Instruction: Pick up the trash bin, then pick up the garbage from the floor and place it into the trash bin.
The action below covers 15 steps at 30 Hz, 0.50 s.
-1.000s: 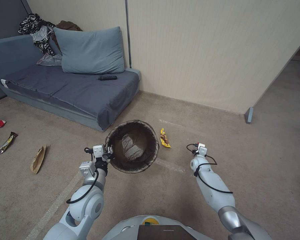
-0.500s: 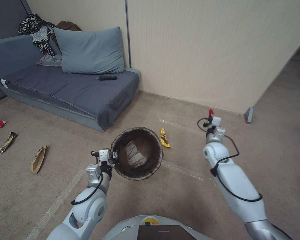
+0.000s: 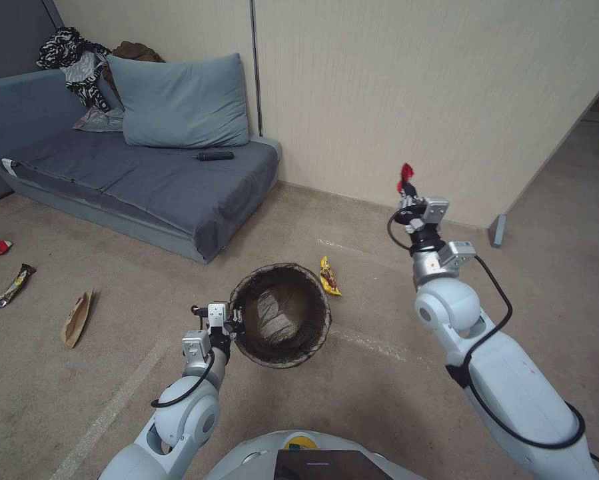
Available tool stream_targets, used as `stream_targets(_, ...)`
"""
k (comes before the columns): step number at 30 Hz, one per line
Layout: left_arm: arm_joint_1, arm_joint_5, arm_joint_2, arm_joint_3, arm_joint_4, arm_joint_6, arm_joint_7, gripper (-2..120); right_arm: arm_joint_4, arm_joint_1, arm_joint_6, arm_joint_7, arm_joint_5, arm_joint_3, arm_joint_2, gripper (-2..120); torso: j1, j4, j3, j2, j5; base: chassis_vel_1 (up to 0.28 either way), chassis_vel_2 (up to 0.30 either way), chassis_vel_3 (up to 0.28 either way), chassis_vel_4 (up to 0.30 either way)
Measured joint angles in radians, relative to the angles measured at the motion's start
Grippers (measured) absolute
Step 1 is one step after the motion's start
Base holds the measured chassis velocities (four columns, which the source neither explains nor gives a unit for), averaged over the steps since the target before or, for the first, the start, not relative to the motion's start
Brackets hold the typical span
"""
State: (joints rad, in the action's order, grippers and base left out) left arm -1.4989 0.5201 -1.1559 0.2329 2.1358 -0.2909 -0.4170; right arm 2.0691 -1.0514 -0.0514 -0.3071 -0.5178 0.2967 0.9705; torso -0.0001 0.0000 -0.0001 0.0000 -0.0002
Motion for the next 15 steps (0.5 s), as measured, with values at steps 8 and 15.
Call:
stream_targets(8,0.010,-0.003,0.000,-0.012,-0.010,-0.001,-0.001,3,0.112,-0.051,-0.058,0.115,0.003,-0.100,-0.063,0,0.000,0.0000,0.000,0.000,0.0001,0.000,0.000,0.000,0.000)
stream_targets(15,0.015,-0.006,-0.002,-0.014,-0.012,-0.002,-0.002,3,0.129,-0.086,-0.114,0.223,0.031,-0.211,-0.102,0,0.000,-0.0001,0.000,0.000,0.0001,0.000,0.000,0.000,0.000)
